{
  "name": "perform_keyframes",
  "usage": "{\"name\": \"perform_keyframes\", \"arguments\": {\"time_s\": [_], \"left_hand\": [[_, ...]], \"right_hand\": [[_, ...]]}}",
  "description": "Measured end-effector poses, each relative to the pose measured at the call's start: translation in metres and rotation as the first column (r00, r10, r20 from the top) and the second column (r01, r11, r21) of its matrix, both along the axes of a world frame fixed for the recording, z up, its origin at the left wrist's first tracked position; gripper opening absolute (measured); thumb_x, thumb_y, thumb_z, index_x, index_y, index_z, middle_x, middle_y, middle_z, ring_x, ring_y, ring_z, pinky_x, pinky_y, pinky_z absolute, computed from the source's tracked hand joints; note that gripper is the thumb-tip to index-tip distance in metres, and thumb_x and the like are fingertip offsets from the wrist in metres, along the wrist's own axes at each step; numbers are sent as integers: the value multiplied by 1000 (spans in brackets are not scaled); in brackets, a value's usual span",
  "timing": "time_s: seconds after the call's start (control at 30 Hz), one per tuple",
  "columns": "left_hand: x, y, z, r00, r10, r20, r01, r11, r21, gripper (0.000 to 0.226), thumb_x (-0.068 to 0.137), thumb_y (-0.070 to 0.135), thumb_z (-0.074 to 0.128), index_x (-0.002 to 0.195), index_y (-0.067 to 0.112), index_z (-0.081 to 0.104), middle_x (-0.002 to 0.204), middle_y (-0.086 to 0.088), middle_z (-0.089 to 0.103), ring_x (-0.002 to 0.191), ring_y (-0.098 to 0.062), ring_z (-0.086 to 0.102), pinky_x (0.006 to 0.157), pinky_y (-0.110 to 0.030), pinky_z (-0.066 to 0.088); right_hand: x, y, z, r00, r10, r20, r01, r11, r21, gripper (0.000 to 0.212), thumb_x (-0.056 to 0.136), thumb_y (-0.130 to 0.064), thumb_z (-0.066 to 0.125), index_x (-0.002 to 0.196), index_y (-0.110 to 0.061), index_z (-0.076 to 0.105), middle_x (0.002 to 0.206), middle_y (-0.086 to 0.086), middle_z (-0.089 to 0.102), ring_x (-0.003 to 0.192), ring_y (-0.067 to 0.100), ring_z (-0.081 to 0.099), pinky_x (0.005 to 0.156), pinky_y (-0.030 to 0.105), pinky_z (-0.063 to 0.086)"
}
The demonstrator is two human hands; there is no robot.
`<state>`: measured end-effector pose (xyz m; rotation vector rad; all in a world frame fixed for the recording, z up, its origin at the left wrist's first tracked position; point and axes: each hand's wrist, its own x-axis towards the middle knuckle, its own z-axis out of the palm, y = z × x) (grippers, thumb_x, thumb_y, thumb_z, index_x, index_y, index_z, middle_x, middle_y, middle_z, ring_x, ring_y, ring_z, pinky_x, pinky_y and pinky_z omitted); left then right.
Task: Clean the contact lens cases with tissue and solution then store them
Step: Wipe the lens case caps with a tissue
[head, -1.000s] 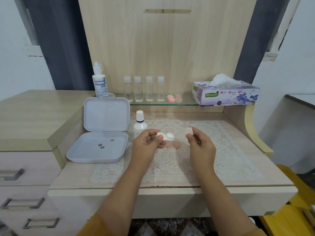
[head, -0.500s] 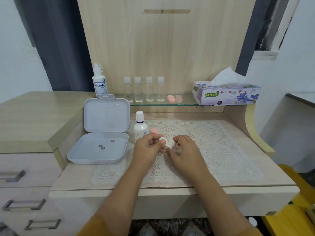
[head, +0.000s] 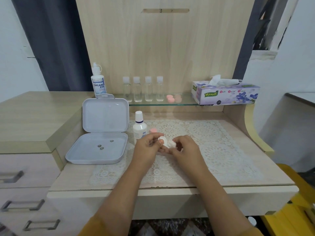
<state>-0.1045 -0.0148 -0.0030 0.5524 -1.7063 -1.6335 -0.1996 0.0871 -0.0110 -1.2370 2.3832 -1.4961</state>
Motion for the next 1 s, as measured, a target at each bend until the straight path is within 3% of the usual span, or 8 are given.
{"name": "perform_keyframes", "arguments": {"time_s": [0.1,0.23,0.43,0.5,0.57,0.7,0.83,1.0], "left_hand": [[1,1,3,999,15,-42,-12,999,49,19,92,-5,53,99,9,64,75,-5,69,59,-8,66,60,-18,53],[2,-1,3,999,-8,-50,13,996,88,18,89,-6,56,97,7,67,73,-6,71,61,-14,68,59,-20,53],[5,2,3,990,-140,-27,140,990,29,18,86,-4,63,99,7,69,75,-12,73,65,-16,70,62,-22,56],[4,1,2,989,-146,-13,146,989,20,17,85,-2,65,98,9,70,79,-13,74,70,-19,72,68,-26,58],[4,1,2,990,-144,-10,144,989,39,18,84,-1,67,101,5,69,80,-15,74,73,-22,72,70,-27,58],[5,3,3,987,-162,16,161,986,52,19,81,-2,70,99,1,68,80,-18,73,75,-25,72,72,-28,59],[3,4,2,985,-166,43,163,985,48,18,78,-10,69,92,2,68,77,-16,72,73,-25,73,67,-26,58],[5,6,5,981,-189,48,187,982,38,25,78,-9,69,99,4,70,82,-13,74,78,-23,73,68,-24,56]], "right_hand": [[-4,5,5,954,-13,299,98,958,-270,8,90,-26,66,94,-31,63,96,-1,64,87,13,61,74,20,46],[-8,8,7,900,21,436,139,933,-331,26,96,-9,56,115,-23,65,103,3,67,82,9,63,66,10,48],[-3,12,11,714,318,625,-14,898,-440,23,93,1,54,100,-8,73,100,12,72,95,29,69,81,33,57],[-1,15,15,634,400,661,-34,869,-493,21,91,5,53,100,0,71,90,13,70,83,23,69,72,31,58],[3,15,16,656,402,639,-58,871,-488,17,89,6,57,99,1,70,87,13,70,77,18,69,66,26,56],[2,12,10,795,308,522,-86,910,-407,14,85,0,67,88,-11,75,96,9,72,93,25,68,83,36,58],[6,13,10,888,202,413,-60,942,-331,15,82,-2,69,84,-16,74,89,3,68,78,9,63,63,15,50],[4,11,8,919,100,383,34,944,-329,11,79,-10,76,81,-20,72,70,-9,64,62,-4,56,59,10,45]]}}
